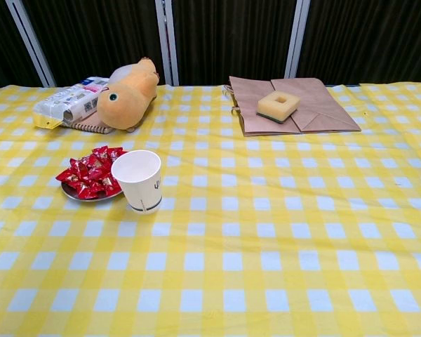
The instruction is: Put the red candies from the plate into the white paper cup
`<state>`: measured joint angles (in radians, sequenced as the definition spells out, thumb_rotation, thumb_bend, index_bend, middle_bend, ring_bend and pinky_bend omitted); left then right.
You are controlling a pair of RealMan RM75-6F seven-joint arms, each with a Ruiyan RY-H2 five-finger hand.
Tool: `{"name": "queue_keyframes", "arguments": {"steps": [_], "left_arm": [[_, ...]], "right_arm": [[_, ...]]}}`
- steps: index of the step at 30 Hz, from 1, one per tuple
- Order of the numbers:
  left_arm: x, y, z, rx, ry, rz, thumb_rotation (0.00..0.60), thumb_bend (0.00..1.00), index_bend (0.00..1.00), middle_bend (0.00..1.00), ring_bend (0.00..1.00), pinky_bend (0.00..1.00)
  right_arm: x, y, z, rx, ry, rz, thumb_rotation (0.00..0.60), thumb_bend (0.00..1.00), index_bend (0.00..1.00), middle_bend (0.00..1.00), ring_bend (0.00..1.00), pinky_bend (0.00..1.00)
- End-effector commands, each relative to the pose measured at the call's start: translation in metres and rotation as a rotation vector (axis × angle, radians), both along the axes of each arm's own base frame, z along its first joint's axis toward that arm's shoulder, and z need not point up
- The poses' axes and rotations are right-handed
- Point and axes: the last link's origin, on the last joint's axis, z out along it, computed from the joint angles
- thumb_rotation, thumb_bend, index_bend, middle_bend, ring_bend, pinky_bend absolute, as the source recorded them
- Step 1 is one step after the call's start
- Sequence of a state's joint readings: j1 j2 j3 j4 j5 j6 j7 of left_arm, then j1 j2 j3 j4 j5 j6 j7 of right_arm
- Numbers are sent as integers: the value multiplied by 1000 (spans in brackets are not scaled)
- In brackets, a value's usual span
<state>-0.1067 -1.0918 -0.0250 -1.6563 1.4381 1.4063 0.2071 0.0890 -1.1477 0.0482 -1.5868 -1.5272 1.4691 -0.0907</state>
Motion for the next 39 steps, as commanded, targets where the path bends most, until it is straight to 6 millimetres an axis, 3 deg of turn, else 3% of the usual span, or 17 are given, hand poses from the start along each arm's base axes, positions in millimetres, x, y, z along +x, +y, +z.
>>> {"name": "queue_keyframes", "arguments": {"steps": [1,13,19,21,23,24,26,28,31,34,39], "left_arm": [[-1,0,0,-3,-3,6,600,6,0,0,0,0],[-1,0,-3,-31,9,36,600,6,0,0,0,0],[10,7,-6,-60,-5,59,600,6,0,0,0,4],[15,11,-5,-58,-7,48,600,6,0,0,0,39],[21,16,-5,-54,-8,32,600,12,0,0,15,137],[25,19,-5,-53,-6,20,600,18,0,0,70,238],[34,28,-6,-44,-1,-10,600,25,0,18,284,452],[45,39,-10,-47,10,-43,600,26,33,89,597,700],[58,55,-20,-73,25,-68,600,29,87,163,806,876],[71,76,-34,-103,56,-92,600,28,94,187,861,913],[87,104,-59,-172,74,-83,600,28,95,168,863,921]], "right_arm": [[0,0,0,2,-1,-1,600,425,0,0,0,0],[-1,1,0,11,-12,-20,600,426,0,0,0,0],[-1,1,-1,21,-20,-25,600,425,0,0,0,0],[-1,1,-1,24,-19,-25,600,426,0,0,0,0],[-1,1,-1,26,-21,-26,600,426,0,0,0,0],[-1,0,-1,26,-25,-26,600,426,0,0,0,0],[-1,0,0,25,-32,-25,600,425,0,0,0,0],[-1,-1,-1,28,-35,-24,600,426,0,0,0,0],[0,-2,-1,35,-38,-24,600,426,0,0,0,0],[0,-2,-2,37,-43,-25,600,425,0,0,0,0],[-1,-3,-1,36,-54,-28,600,425,0,0,0,0]]}}
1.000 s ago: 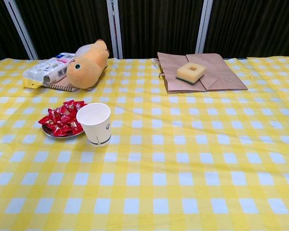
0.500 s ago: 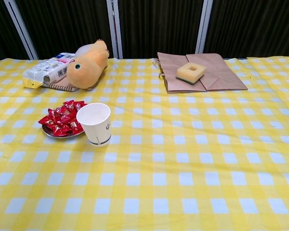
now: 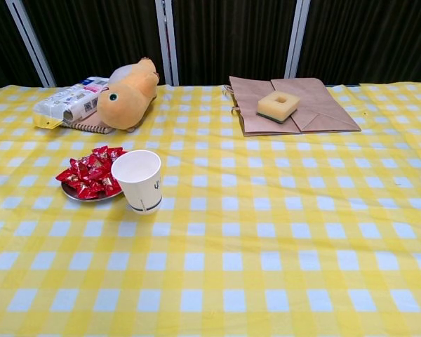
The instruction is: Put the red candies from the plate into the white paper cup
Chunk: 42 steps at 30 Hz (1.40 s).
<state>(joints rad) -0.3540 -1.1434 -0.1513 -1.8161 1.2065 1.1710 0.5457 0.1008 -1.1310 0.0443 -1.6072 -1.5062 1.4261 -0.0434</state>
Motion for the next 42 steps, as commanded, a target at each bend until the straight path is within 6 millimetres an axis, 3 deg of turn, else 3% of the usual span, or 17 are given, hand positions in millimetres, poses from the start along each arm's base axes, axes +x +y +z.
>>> {"name": "queue_keyframes", "arguments": {"steps": [1,5,18,28,42], "left_arm": [[18,28,-26,-65,23,-5,600,28,95,153,856,921],[32,53,-60,-153,68,5,600,31,96,137,847,919],[63,86,-121,-222,118,36,600,115,106,144,851,919],[71,92,-137,-241,144,37,600,117,113,143,856,919],[67,94,-144,-246,159,43,600,173,246,237,857,919]], "right_arm": [[0,-1,1,0,-6,-3,600,425,0,0,0,0],[-1,-2,2,3,-20,-10,600,426,0,0,0,0],[-1,-3,5,7,-54,-19,600,425,0,0,0,0],[-2,-4,5,5,-66,-22,600,425,0,0,0,0],[-1,-3,4,8,-69,-28,600,426,0,0,0,0]]}}
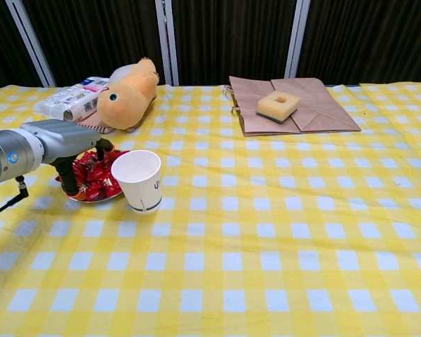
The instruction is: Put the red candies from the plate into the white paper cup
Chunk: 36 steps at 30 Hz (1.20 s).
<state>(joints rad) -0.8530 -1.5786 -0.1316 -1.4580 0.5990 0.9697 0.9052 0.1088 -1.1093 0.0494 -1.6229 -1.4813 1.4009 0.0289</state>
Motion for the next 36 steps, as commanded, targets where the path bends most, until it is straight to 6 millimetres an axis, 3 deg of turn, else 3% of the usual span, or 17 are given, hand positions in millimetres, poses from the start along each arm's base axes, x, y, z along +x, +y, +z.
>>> {"name": "queue_keyframes", "arguments": {"steps": [1,21,26,36], "left_arm": [[0,0,-2,-1,2,-2,600,181,264,254,857,919],[-1,8,-12,16,10,-17,600,448,528,578,862,919],[0,10,-12,27,-1,-28,600,468,555,619,864,919],[3,12,7,59,-21,-40,600,479,580,648,865,920]], "right_arm": [[0,0,0,0,-1,-1,600,426,0,0,0,0],[0,0,-1,2,-6,-4,600,426,0,0,0,0],[0,0,-1,2,-6,-4,600,426,0,0,0,0],[0,1,0,-7,-8,1,600,426,0,0,0,0]]}}
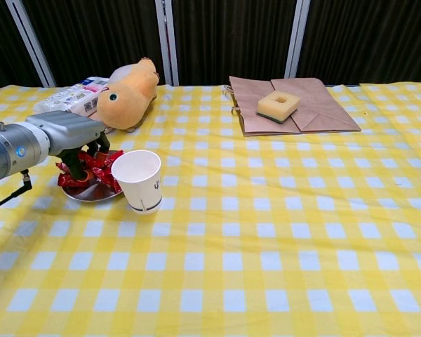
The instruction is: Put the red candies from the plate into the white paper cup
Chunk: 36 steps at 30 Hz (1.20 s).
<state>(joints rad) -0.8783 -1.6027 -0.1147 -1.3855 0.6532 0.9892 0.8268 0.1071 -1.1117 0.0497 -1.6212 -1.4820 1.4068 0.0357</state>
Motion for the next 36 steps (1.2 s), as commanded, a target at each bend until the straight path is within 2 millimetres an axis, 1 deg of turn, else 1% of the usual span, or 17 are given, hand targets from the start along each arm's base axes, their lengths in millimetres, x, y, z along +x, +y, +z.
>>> {"name": "queue_keyframes", "arguments": {"steps": [1,9,13,16,18,19,20,27,32,36], "left_arm": [[0,-1,8,9,-5,-4,600,479,582,649,865,920],[4,-3,35,43,-16,-26,600,479,588,648,865,919],[16,-3,46,55,-38,-48,600,479,588,648,864,920],[23,-4,50,55,-46,-63,600,479,588,648,864,920],[31,-6,51,50,-55,-81,600,479,587,647,864,919],[35,-7,51,47,-61,-87,600,479,587,647,865,920],[46,-11,48,32,-76,-111,600,479,587,647,865,920],[76,-26,35,-19,-111,-160,600,479,587,648,865,919],[87,-36,23,-51,-109,-185,600,479,589,648,865,919],[89,-39,17,-61,-109,-181,600,479,590,648,865,920]], "right_arm": [[0,0,0,-2,0,0,600,426,0,0,0,0],[0,1,1,-5,0,2,600,426,0,0,0,0],[0,1,0,-5,0,4,600,426,0,0,0,0],[0,1,0,-6,0,5,600,425,0,0,0,0],[0,1,1,-7,0,5,600,425,0,0,0,0],[0,1,1,-7,0,5,600,425,0,0,0,0],[1,1,1,-8,1,6,600,425,0,0,0,0],[0,1,1,-8,-3,5,600,426,0,0,0,0],[1,1,2,-8,-8,7,600,426,0,0,0,0],[1,1,2,-7,-12,9,600,425,0,0,0,0]]}}
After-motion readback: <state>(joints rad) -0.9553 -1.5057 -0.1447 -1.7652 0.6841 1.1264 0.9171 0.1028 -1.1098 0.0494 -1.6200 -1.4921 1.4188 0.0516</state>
